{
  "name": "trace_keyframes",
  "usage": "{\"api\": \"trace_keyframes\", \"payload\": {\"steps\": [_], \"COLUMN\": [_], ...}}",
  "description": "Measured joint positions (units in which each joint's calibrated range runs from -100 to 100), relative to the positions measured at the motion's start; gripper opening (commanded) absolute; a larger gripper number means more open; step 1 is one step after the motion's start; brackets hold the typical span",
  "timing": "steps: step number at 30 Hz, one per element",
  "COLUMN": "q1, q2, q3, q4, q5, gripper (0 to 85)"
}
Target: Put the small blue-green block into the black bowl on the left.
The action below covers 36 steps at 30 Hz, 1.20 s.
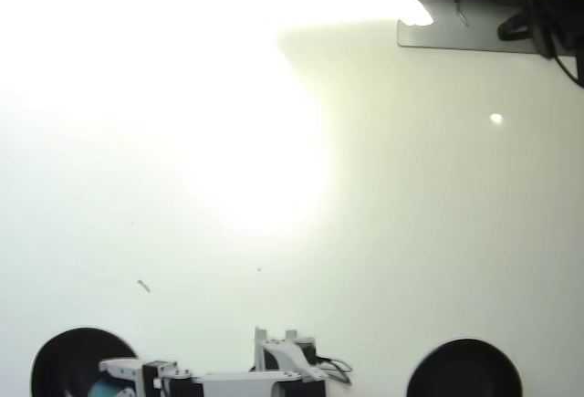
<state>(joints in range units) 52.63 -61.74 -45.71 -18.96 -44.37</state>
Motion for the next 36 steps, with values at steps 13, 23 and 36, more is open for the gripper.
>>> {"api": "trace_keyframes", "payload": {"steps": [13, 23, 36], "q1": [-5.57, -15.24, -26.18], "q2": [-5.68, -13.13, -22.98], "q3": [5.91, 11.82, 11.73], "q4": [0.90, -3.29, -9.13], "q5": [7.33, 16.70, 30.04], "gripper": [35.7, 35.6, 35.6]}}
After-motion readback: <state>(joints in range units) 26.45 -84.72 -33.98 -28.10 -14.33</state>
